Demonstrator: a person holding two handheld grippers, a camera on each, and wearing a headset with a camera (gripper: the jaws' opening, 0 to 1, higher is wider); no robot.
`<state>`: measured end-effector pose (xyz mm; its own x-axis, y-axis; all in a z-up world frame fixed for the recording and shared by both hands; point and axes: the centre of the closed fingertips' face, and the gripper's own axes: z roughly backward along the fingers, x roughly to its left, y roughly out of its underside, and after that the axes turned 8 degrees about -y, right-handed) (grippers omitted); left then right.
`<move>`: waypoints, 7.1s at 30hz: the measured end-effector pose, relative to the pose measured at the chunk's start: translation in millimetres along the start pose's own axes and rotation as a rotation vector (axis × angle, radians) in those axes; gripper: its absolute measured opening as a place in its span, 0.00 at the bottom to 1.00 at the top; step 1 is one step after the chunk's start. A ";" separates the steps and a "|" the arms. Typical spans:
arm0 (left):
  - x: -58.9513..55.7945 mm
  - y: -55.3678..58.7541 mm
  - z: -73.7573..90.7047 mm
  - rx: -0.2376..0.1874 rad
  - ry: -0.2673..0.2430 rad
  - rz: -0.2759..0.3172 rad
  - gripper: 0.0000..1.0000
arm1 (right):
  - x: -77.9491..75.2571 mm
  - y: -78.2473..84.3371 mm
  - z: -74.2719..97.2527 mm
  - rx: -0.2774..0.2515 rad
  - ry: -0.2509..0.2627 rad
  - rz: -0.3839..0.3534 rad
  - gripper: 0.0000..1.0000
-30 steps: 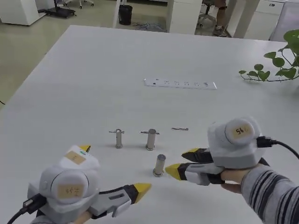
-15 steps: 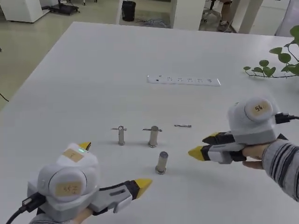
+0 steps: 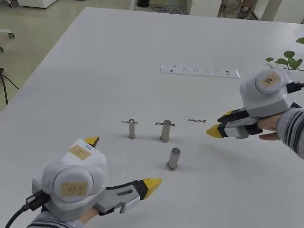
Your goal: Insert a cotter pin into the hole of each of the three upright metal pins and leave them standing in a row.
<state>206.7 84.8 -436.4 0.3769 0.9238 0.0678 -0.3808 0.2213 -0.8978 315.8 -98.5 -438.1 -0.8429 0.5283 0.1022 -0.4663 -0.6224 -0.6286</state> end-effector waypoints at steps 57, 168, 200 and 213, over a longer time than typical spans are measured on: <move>7.9 3.1 -4.5 0.012 -0.015 0.031 0.91 | -45.7 6.1 -55.3 0.287 -0.091 0.302 0.00; -64.2 -67.9 10.9 -0.095 0.366 0.123 0.00 | 156.0 -43.8 4.7 -0.025 -0.230 0.825 0.02; -69.2 -63.5 15.6 -0.132 0.447 -0.063 0.02 | 166.3 -28.2 13.6 -0.008 -0.311 0.773 0.00; -73.8 -52.4 -0.2 -0.106 0.407 -0.125 0.18 | 144.5 -16.3 14.7 0.028 -0.257 0.784 0.00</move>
<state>199.0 5.0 -394.4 0.7244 0.6891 0.0208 -0.2302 0.2702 -0.9349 197.7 -20.6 -401.7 -0.9600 -0.2118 -0.1831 0.2793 -0.7713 -0.5720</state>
